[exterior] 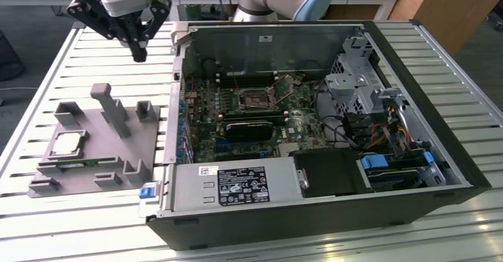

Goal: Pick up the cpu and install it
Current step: 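Reach for the cpu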

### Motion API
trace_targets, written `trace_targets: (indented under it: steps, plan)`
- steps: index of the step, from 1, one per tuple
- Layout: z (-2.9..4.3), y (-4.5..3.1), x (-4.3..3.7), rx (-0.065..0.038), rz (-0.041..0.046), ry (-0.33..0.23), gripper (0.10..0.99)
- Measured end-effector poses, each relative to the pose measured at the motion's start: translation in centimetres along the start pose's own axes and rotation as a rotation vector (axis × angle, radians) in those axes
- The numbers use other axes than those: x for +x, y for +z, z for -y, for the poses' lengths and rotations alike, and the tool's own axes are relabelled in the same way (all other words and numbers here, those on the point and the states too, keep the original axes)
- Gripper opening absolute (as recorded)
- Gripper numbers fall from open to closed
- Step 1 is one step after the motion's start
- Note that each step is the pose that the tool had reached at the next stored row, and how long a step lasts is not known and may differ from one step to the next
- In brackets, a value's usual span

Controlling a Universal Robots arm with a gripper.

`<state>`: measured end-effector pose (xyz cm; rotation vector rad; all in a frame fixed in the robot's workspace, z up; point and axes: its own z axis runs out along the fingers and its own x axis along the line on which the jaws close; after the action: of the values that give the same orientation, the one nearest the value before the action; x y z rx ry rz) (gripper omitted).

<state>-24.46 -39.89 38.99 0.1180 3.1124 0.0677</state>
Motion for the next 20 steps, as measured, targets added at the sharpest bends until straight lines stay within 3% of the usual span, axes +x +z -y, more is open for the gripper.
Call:
trace_targets:
  steps: [20]
  plan:
    - [0.12, 0.01, 1.62, 0.000, -0.0001, 0.000, 0.106]
